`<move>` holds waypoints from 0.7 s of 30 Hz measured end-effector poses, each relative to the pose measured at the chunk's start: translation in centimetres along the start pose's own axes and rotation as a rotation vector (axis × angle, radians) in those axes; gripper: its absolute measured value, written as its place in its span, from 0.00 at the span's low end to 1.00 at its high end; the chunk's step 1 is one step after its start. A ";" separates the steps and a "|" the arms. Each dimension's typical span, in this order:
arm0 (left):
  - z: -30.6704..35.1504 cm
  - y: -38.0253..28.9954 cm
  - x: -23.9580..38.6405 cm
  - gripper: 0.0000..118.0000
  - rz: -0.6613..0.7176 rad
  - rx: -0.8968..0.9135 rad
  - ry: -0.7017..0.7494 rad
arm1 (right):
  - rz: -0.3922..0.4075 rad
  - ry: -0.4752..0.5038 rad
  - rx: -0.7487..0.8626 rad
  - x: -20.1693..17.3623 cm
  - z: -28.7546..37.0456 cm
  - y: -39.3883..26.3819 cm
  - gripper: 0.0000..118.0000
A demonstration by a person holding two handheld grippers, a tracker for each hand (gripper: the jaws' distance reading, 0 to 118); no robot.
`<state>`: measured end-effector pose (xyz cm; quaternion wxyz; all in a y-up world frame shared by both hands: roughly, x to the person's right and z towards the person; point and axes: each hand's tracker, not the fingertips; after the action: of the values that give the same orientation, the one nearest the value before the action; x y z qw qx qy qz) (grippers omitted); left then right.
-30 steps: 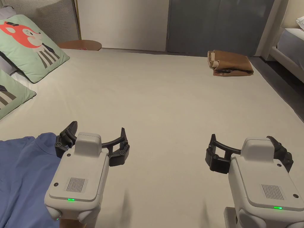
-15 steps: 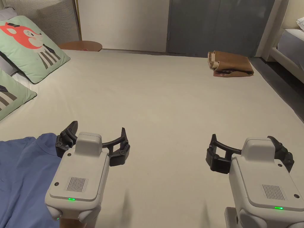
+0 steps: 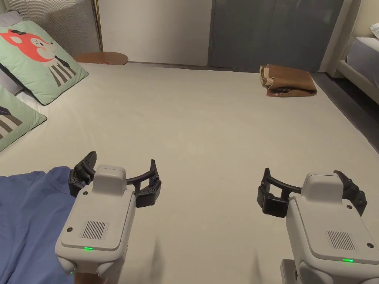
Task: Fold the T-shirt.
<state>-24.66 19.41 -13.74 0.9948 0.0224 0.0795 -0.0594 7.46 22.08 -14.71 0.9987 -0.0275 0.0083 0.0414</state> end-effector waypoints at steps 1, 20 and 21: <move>0.0 0.0 0.0 0.92 -0.001 0.000 -0.001 | 0.000 0.000 0.000 0.0 0.0 0.0 1.00; -0.2 0.5 0.2 0.15 0.052 0.010 0.020 | 0.007 -0.024 -0.004 -0.2 0.3 0.7 0.50; -0.4 0.5 0.4 0.01 0.048 0.003 0.037 | 0.009 -0.026 -0.008 -0.2 0.2 0.7 0.24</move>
<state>-24.28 19.91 -14.16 0.9943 0.0268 0.0974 -0.0349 7.17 22.76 -14.55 0.9984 -0.0310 -0.0045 0.0464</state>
